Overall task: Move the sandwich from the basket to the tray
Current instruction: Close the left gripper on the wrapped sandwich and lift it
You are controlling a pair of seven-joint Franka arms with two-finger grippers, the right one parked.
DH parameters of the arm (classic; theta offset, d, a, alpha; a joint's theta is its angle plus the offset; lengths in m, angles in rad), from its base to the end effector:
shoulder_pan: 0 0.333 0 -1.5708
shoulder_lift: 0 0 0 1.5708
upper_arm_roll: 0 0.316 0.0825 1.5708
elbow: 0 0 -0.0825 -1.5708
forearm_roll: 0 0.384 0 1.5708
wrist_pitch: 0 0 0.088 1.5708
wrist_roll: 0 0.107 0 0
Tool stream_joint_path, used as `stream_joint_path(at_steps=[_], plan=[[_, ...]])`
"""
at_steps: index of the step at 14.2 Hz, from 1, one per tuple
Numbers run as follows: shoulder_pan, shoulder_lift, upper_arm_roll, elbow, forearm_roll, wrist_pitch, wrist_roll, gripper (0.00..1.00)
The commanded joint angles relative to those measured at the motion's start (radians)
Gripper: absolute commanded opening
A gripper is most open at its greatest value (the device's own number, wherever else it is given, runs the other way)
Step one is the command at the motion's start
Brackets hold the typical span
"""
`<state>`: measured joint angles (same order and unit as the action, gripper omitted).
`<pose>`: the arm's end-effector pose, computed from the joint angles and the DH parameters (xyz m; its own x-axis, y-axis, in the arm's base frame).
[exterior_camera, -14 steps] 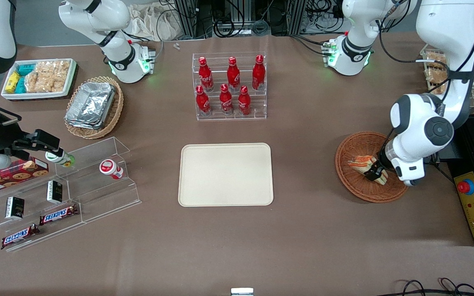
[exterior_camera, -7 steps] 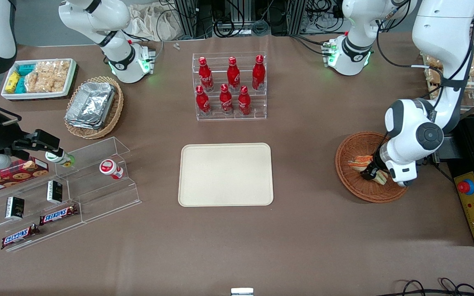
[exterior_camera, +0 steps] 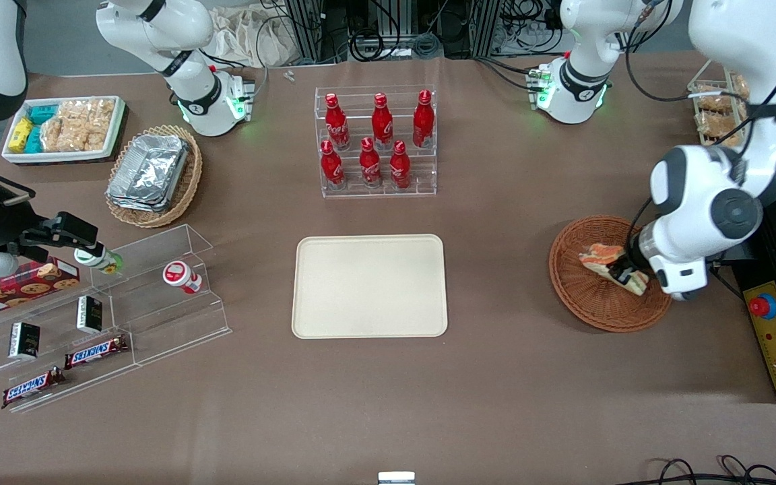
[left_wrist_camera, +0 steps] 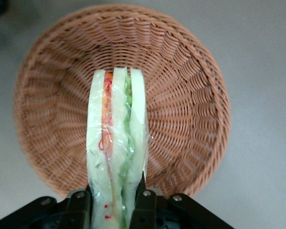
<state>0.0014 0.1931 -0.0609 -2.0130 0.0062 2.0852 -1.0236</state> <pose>0.5731 -0.0330 0.3492 0.5685 0.8199 -0.0683 0.8139 -0.5725 -0.0992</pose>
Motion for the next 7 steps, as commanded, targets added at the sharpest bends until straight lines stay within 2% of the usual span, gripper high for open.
stream_joint_path(at_steps=[1, 4, 7], plan=[[-0.015, -0.012, -0.017, 0.184, 0.015, -0.213, -0.036, 0.0], [-0.015, 0.022, -0.039, 0.429, 0.003, -0.411, -0.041, 0.0], [-0.015, 0.014, -0.08, 0.514, -0.002, -0.501, 0.04, 0.0]])
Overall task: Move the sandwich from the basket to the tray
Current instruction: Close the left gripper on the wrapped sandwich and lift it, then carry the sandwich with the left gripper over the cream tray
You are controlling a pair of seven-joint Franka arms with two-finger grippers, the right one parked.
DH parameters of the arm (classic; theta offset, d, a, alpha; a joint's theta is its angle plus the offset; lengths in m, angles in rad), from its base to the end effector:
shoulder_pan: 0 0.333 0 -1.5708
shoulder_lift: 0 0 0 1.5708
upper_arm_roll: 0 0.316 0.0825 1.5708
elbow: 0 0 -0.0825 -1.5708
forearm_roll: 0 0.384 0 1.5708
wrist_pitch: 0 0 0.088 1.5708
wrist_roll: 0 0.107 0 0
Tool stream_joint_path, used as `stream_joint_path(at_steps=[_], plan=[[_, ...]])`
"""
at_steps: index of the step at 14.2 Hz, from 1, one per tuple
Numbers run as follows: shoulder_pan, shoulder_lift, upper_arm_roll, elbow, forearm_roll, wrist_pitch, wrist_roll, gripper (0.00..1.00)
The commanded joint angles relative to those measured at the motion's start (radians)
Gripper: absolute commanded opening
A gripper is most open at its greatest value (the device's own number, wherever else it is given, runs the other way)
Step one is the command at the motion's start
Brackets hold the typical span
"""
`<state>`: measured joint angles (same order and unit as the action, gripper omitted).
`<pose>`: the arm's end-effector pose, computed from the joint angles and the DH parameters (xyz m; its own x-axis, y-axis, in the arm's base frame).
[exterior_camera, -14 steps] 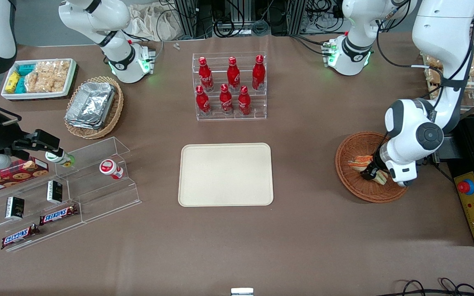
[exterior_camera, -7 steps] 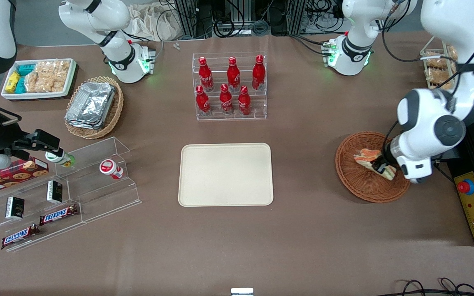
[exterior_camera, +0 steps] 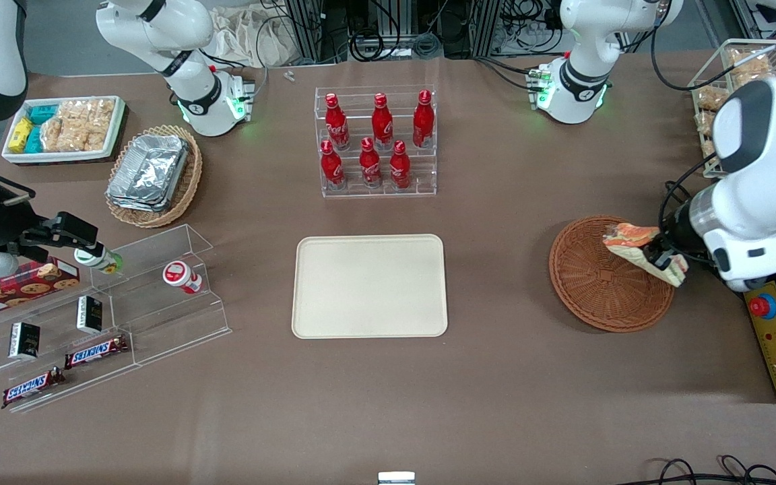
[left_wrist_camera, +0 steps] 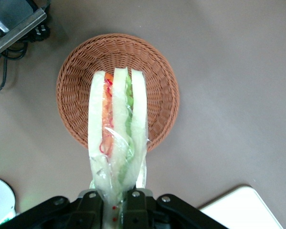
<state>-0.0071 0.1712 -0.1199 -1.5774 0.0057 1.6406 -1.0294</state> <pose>0.5992 -0.0709 0.5284 0.6161 0.7847 -0.0676 0.7803 -0.6198 -0.0837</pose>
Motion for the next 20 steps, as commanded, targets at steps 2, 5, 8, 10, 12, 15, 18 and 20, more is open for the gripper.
stream_joint_path(at_steps=[2, 5, 8, 10, 12, 15, 18, 20], plan=[[-0.007, 0.031, -0.062, 0.088, -0.026, -0.054, 0.188, 0.0], [-0.007, 0.047, -0.153, 0.089, -0.015, -0.05, 0.242, 0.0], [-0.017, 0.073, -0.211, 0.092, -0.021, -0.031, 0.322, 0.0], [-0.057, 0.085, -0.262, 0.092, 0.011, -0.003, 0.338, 0.0], [-0.134, 0.114, -0.271, 0.092, 0.04, 0.039, 0.374, 0.0], [-0.21, 0.189, -0.271, 0.089, 0.042, 0.151, 0.387, 0.03], [-0.298, 0.302, -0.27, 0.085, 0.068, 0.28, 0.375, 0.03], [-0.324, 0.384, -0.27, 0.085, 0.091, 0.367, 0.365, 0.02]])
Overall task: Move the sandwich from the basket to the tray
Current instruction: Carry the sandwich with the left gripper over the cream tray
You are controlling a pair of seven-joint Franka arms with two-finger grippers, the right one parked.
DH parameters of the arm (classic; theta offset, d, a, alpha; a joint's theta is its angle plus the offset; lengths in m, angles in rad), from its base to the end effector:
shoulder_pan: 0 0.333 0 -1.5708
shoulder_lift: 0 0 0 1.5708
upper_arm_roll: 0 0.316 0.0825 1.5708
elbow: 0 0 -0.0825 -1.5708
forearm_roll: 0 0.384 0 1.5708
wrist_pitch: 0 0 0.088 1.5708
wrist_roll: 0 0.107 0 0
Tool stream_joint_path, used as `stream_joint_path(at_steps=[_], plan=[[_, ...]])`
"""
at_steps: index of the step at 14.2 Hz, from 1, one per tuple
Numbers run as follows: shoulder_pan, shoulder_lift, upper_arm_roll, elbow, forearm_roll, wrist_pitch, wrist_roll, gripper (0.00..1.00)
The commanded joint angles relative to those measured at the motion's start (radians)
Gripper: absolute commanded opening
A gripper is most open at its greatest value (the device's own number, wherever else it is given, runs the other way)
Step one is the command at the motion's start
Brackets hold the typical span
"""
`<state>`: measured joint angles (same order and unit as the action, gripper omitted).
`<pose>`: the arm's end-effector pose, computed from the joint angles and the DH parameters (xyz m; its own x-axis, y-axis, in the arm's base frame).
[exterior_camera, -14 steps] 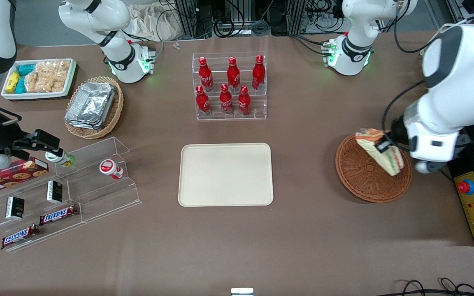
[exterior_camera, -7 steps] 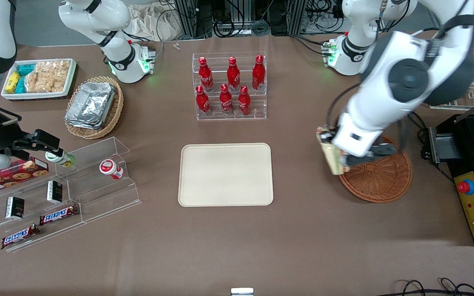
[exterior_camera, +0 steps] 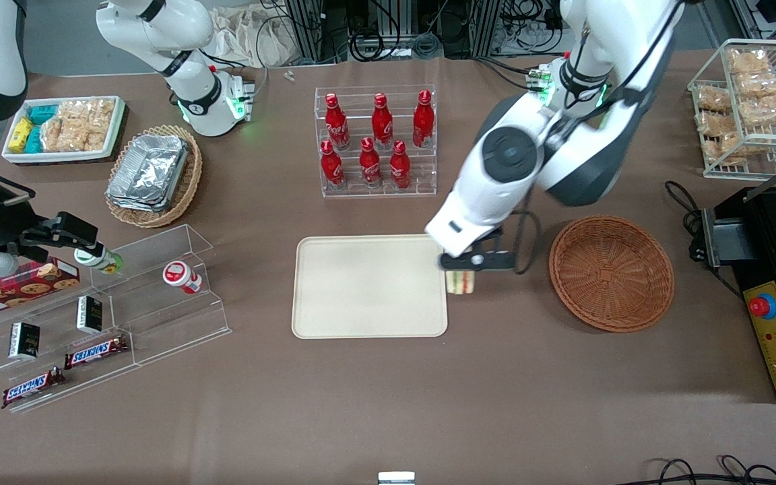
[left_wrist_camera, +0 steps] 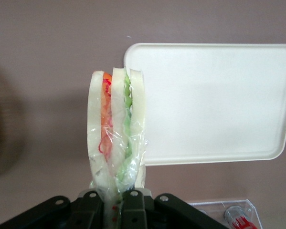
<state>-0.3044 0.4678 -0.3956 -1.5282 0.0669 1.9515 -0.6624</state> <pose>0.5481 -0.4049 0.4036 0.9967 -0.0282 -0.0765 -0.0218 -0.9963 0.0831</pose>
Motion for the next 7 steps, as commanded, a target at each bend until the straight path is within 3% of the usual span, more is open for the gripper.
stream_joint_path(at_steps=[1, 7], plan=[[-0.039, 0.122, 0.006, 0.036, 0.03, 0.091, -0.003, 0.02], [-0.061, 0.251, 0.009, 0.033, 0.105, 0.228, -0.071, 0.02]])
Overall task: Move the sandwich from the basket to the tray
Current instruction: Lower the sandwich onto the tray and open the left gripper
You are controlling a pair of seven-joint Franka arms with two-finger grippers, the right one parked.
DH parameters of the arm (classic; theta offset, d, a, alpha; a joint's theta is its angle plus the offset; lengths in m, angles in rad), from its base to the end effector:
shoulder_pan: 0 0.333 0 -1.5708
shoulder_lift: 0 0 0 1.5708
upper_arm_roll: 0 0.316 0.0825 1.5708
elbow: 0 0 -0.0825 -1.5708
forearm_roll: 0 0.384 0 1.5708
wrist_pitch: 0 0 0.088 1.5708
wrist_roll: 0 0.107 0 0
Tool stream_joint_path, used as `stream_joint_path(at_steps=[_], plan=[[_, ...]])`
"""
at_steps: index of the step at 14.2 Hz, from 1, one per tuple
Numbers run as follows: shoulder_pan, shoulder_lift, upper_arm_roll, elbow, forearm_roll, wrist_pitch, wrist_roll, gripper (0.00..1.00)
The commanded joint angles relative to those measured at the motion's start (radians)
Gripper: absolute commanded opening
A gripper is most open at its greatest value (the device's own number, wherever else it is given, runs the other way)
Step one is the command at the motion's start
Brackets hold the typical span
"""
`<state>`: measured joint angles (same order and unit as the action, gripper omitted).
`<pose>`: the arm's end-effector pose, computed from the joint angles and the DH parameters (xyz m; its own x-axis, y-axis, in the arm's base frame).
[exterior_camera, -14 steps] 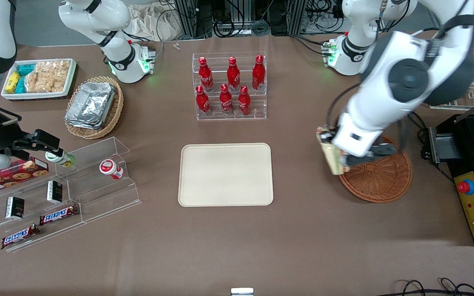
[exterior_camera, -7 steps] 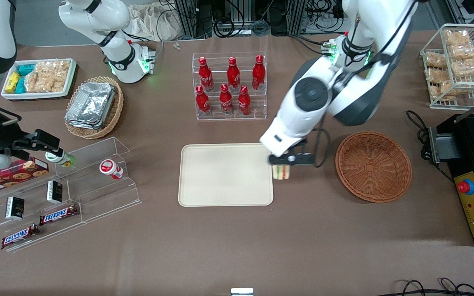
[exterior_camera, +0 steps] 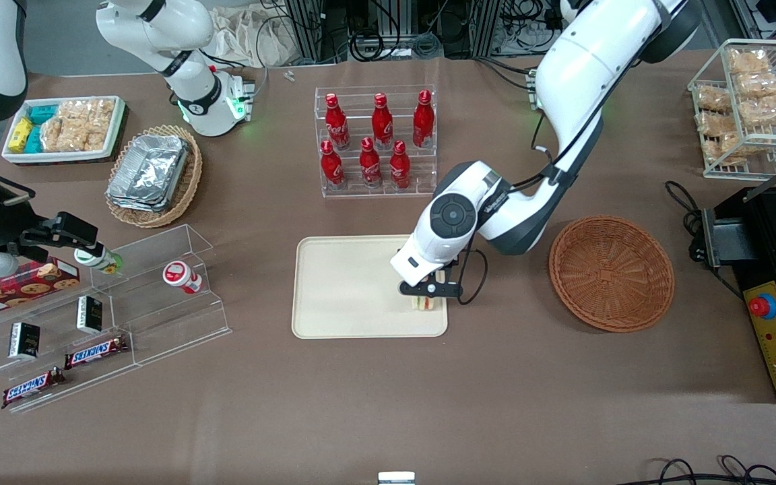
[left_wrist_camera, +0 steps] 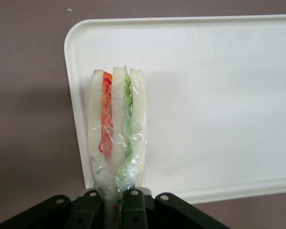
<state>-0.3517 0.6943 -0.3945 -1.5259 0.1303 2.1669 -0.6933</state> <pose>0.5515 -0.4418 0.2734 0.9948 -0.0480 -0.0897 -0.0382 -0.9934 0.1083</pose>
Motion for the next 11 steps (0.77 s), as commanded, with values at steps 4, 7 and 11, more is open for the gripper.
stream_joint_path(at_steps=[4, 7, 11], plan=[[-0.012, 0.027, 0.008, 0.027, 0.063, 0.008, -0.087, 1.0], [0.002, -0.057, 0.008, 0.026, 0.06, -0.097, -0.153, 1.0], [0.095, -0.198, 0.005, 0.024, 0.032, -0.263, -0.028, 0.99]])
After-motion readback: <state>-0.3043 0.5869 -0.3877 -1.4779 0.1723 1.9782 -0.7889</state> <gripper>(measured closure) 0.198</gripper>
